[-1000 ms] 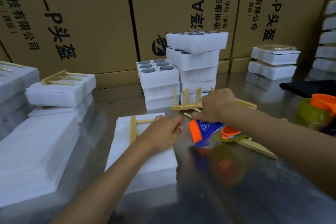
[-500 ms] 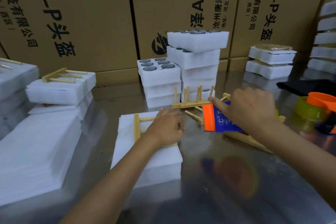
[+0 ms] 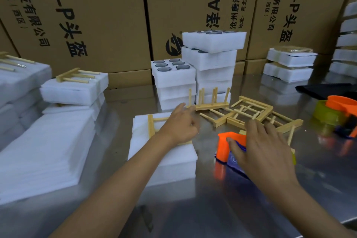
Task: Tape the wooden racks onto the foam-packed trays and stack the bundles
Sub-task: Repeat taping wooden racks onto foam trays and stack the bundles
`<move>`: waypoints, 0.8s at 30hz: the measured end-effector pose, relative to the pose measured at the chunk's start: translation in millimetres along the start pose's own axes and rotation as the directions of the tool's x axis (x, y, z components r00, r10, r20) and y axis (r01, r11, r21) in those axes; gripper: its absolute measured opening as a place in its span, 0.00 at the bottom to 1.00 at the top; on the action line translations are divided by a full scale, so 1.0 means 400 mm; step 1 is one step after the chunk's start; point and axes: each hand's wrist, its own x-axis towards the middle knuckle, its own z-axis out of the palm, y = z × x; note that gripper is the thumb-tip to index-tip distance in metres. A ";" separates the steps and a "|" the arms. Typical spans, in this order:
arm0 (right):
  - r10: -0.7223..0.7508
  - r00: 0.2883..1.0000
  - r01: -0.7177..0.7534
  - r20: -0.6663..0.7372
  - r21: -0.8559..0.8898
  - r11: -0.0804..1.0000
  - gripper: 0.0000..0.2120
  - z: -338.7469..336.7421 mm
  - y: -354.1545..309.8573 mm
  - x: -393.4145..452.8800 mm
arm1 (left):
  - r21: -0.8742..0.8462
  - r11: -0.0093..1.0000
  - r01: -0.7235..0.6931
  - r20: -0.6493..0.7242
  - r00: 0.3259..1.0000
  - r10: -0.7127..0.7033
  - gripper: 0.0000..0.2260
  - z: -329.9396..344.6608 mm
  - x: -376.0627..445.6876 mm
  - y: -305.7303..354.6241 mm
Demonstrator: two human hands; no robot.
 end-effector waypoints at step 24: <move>-0.175 0.722 -0.691 0.670 0.711 -0.132 0.27 0.100 -0.294 0.077 | -0.974 -0.012 0.225 0.185 0.767 -0.614 0.16 -0.066 -0.262 -0.175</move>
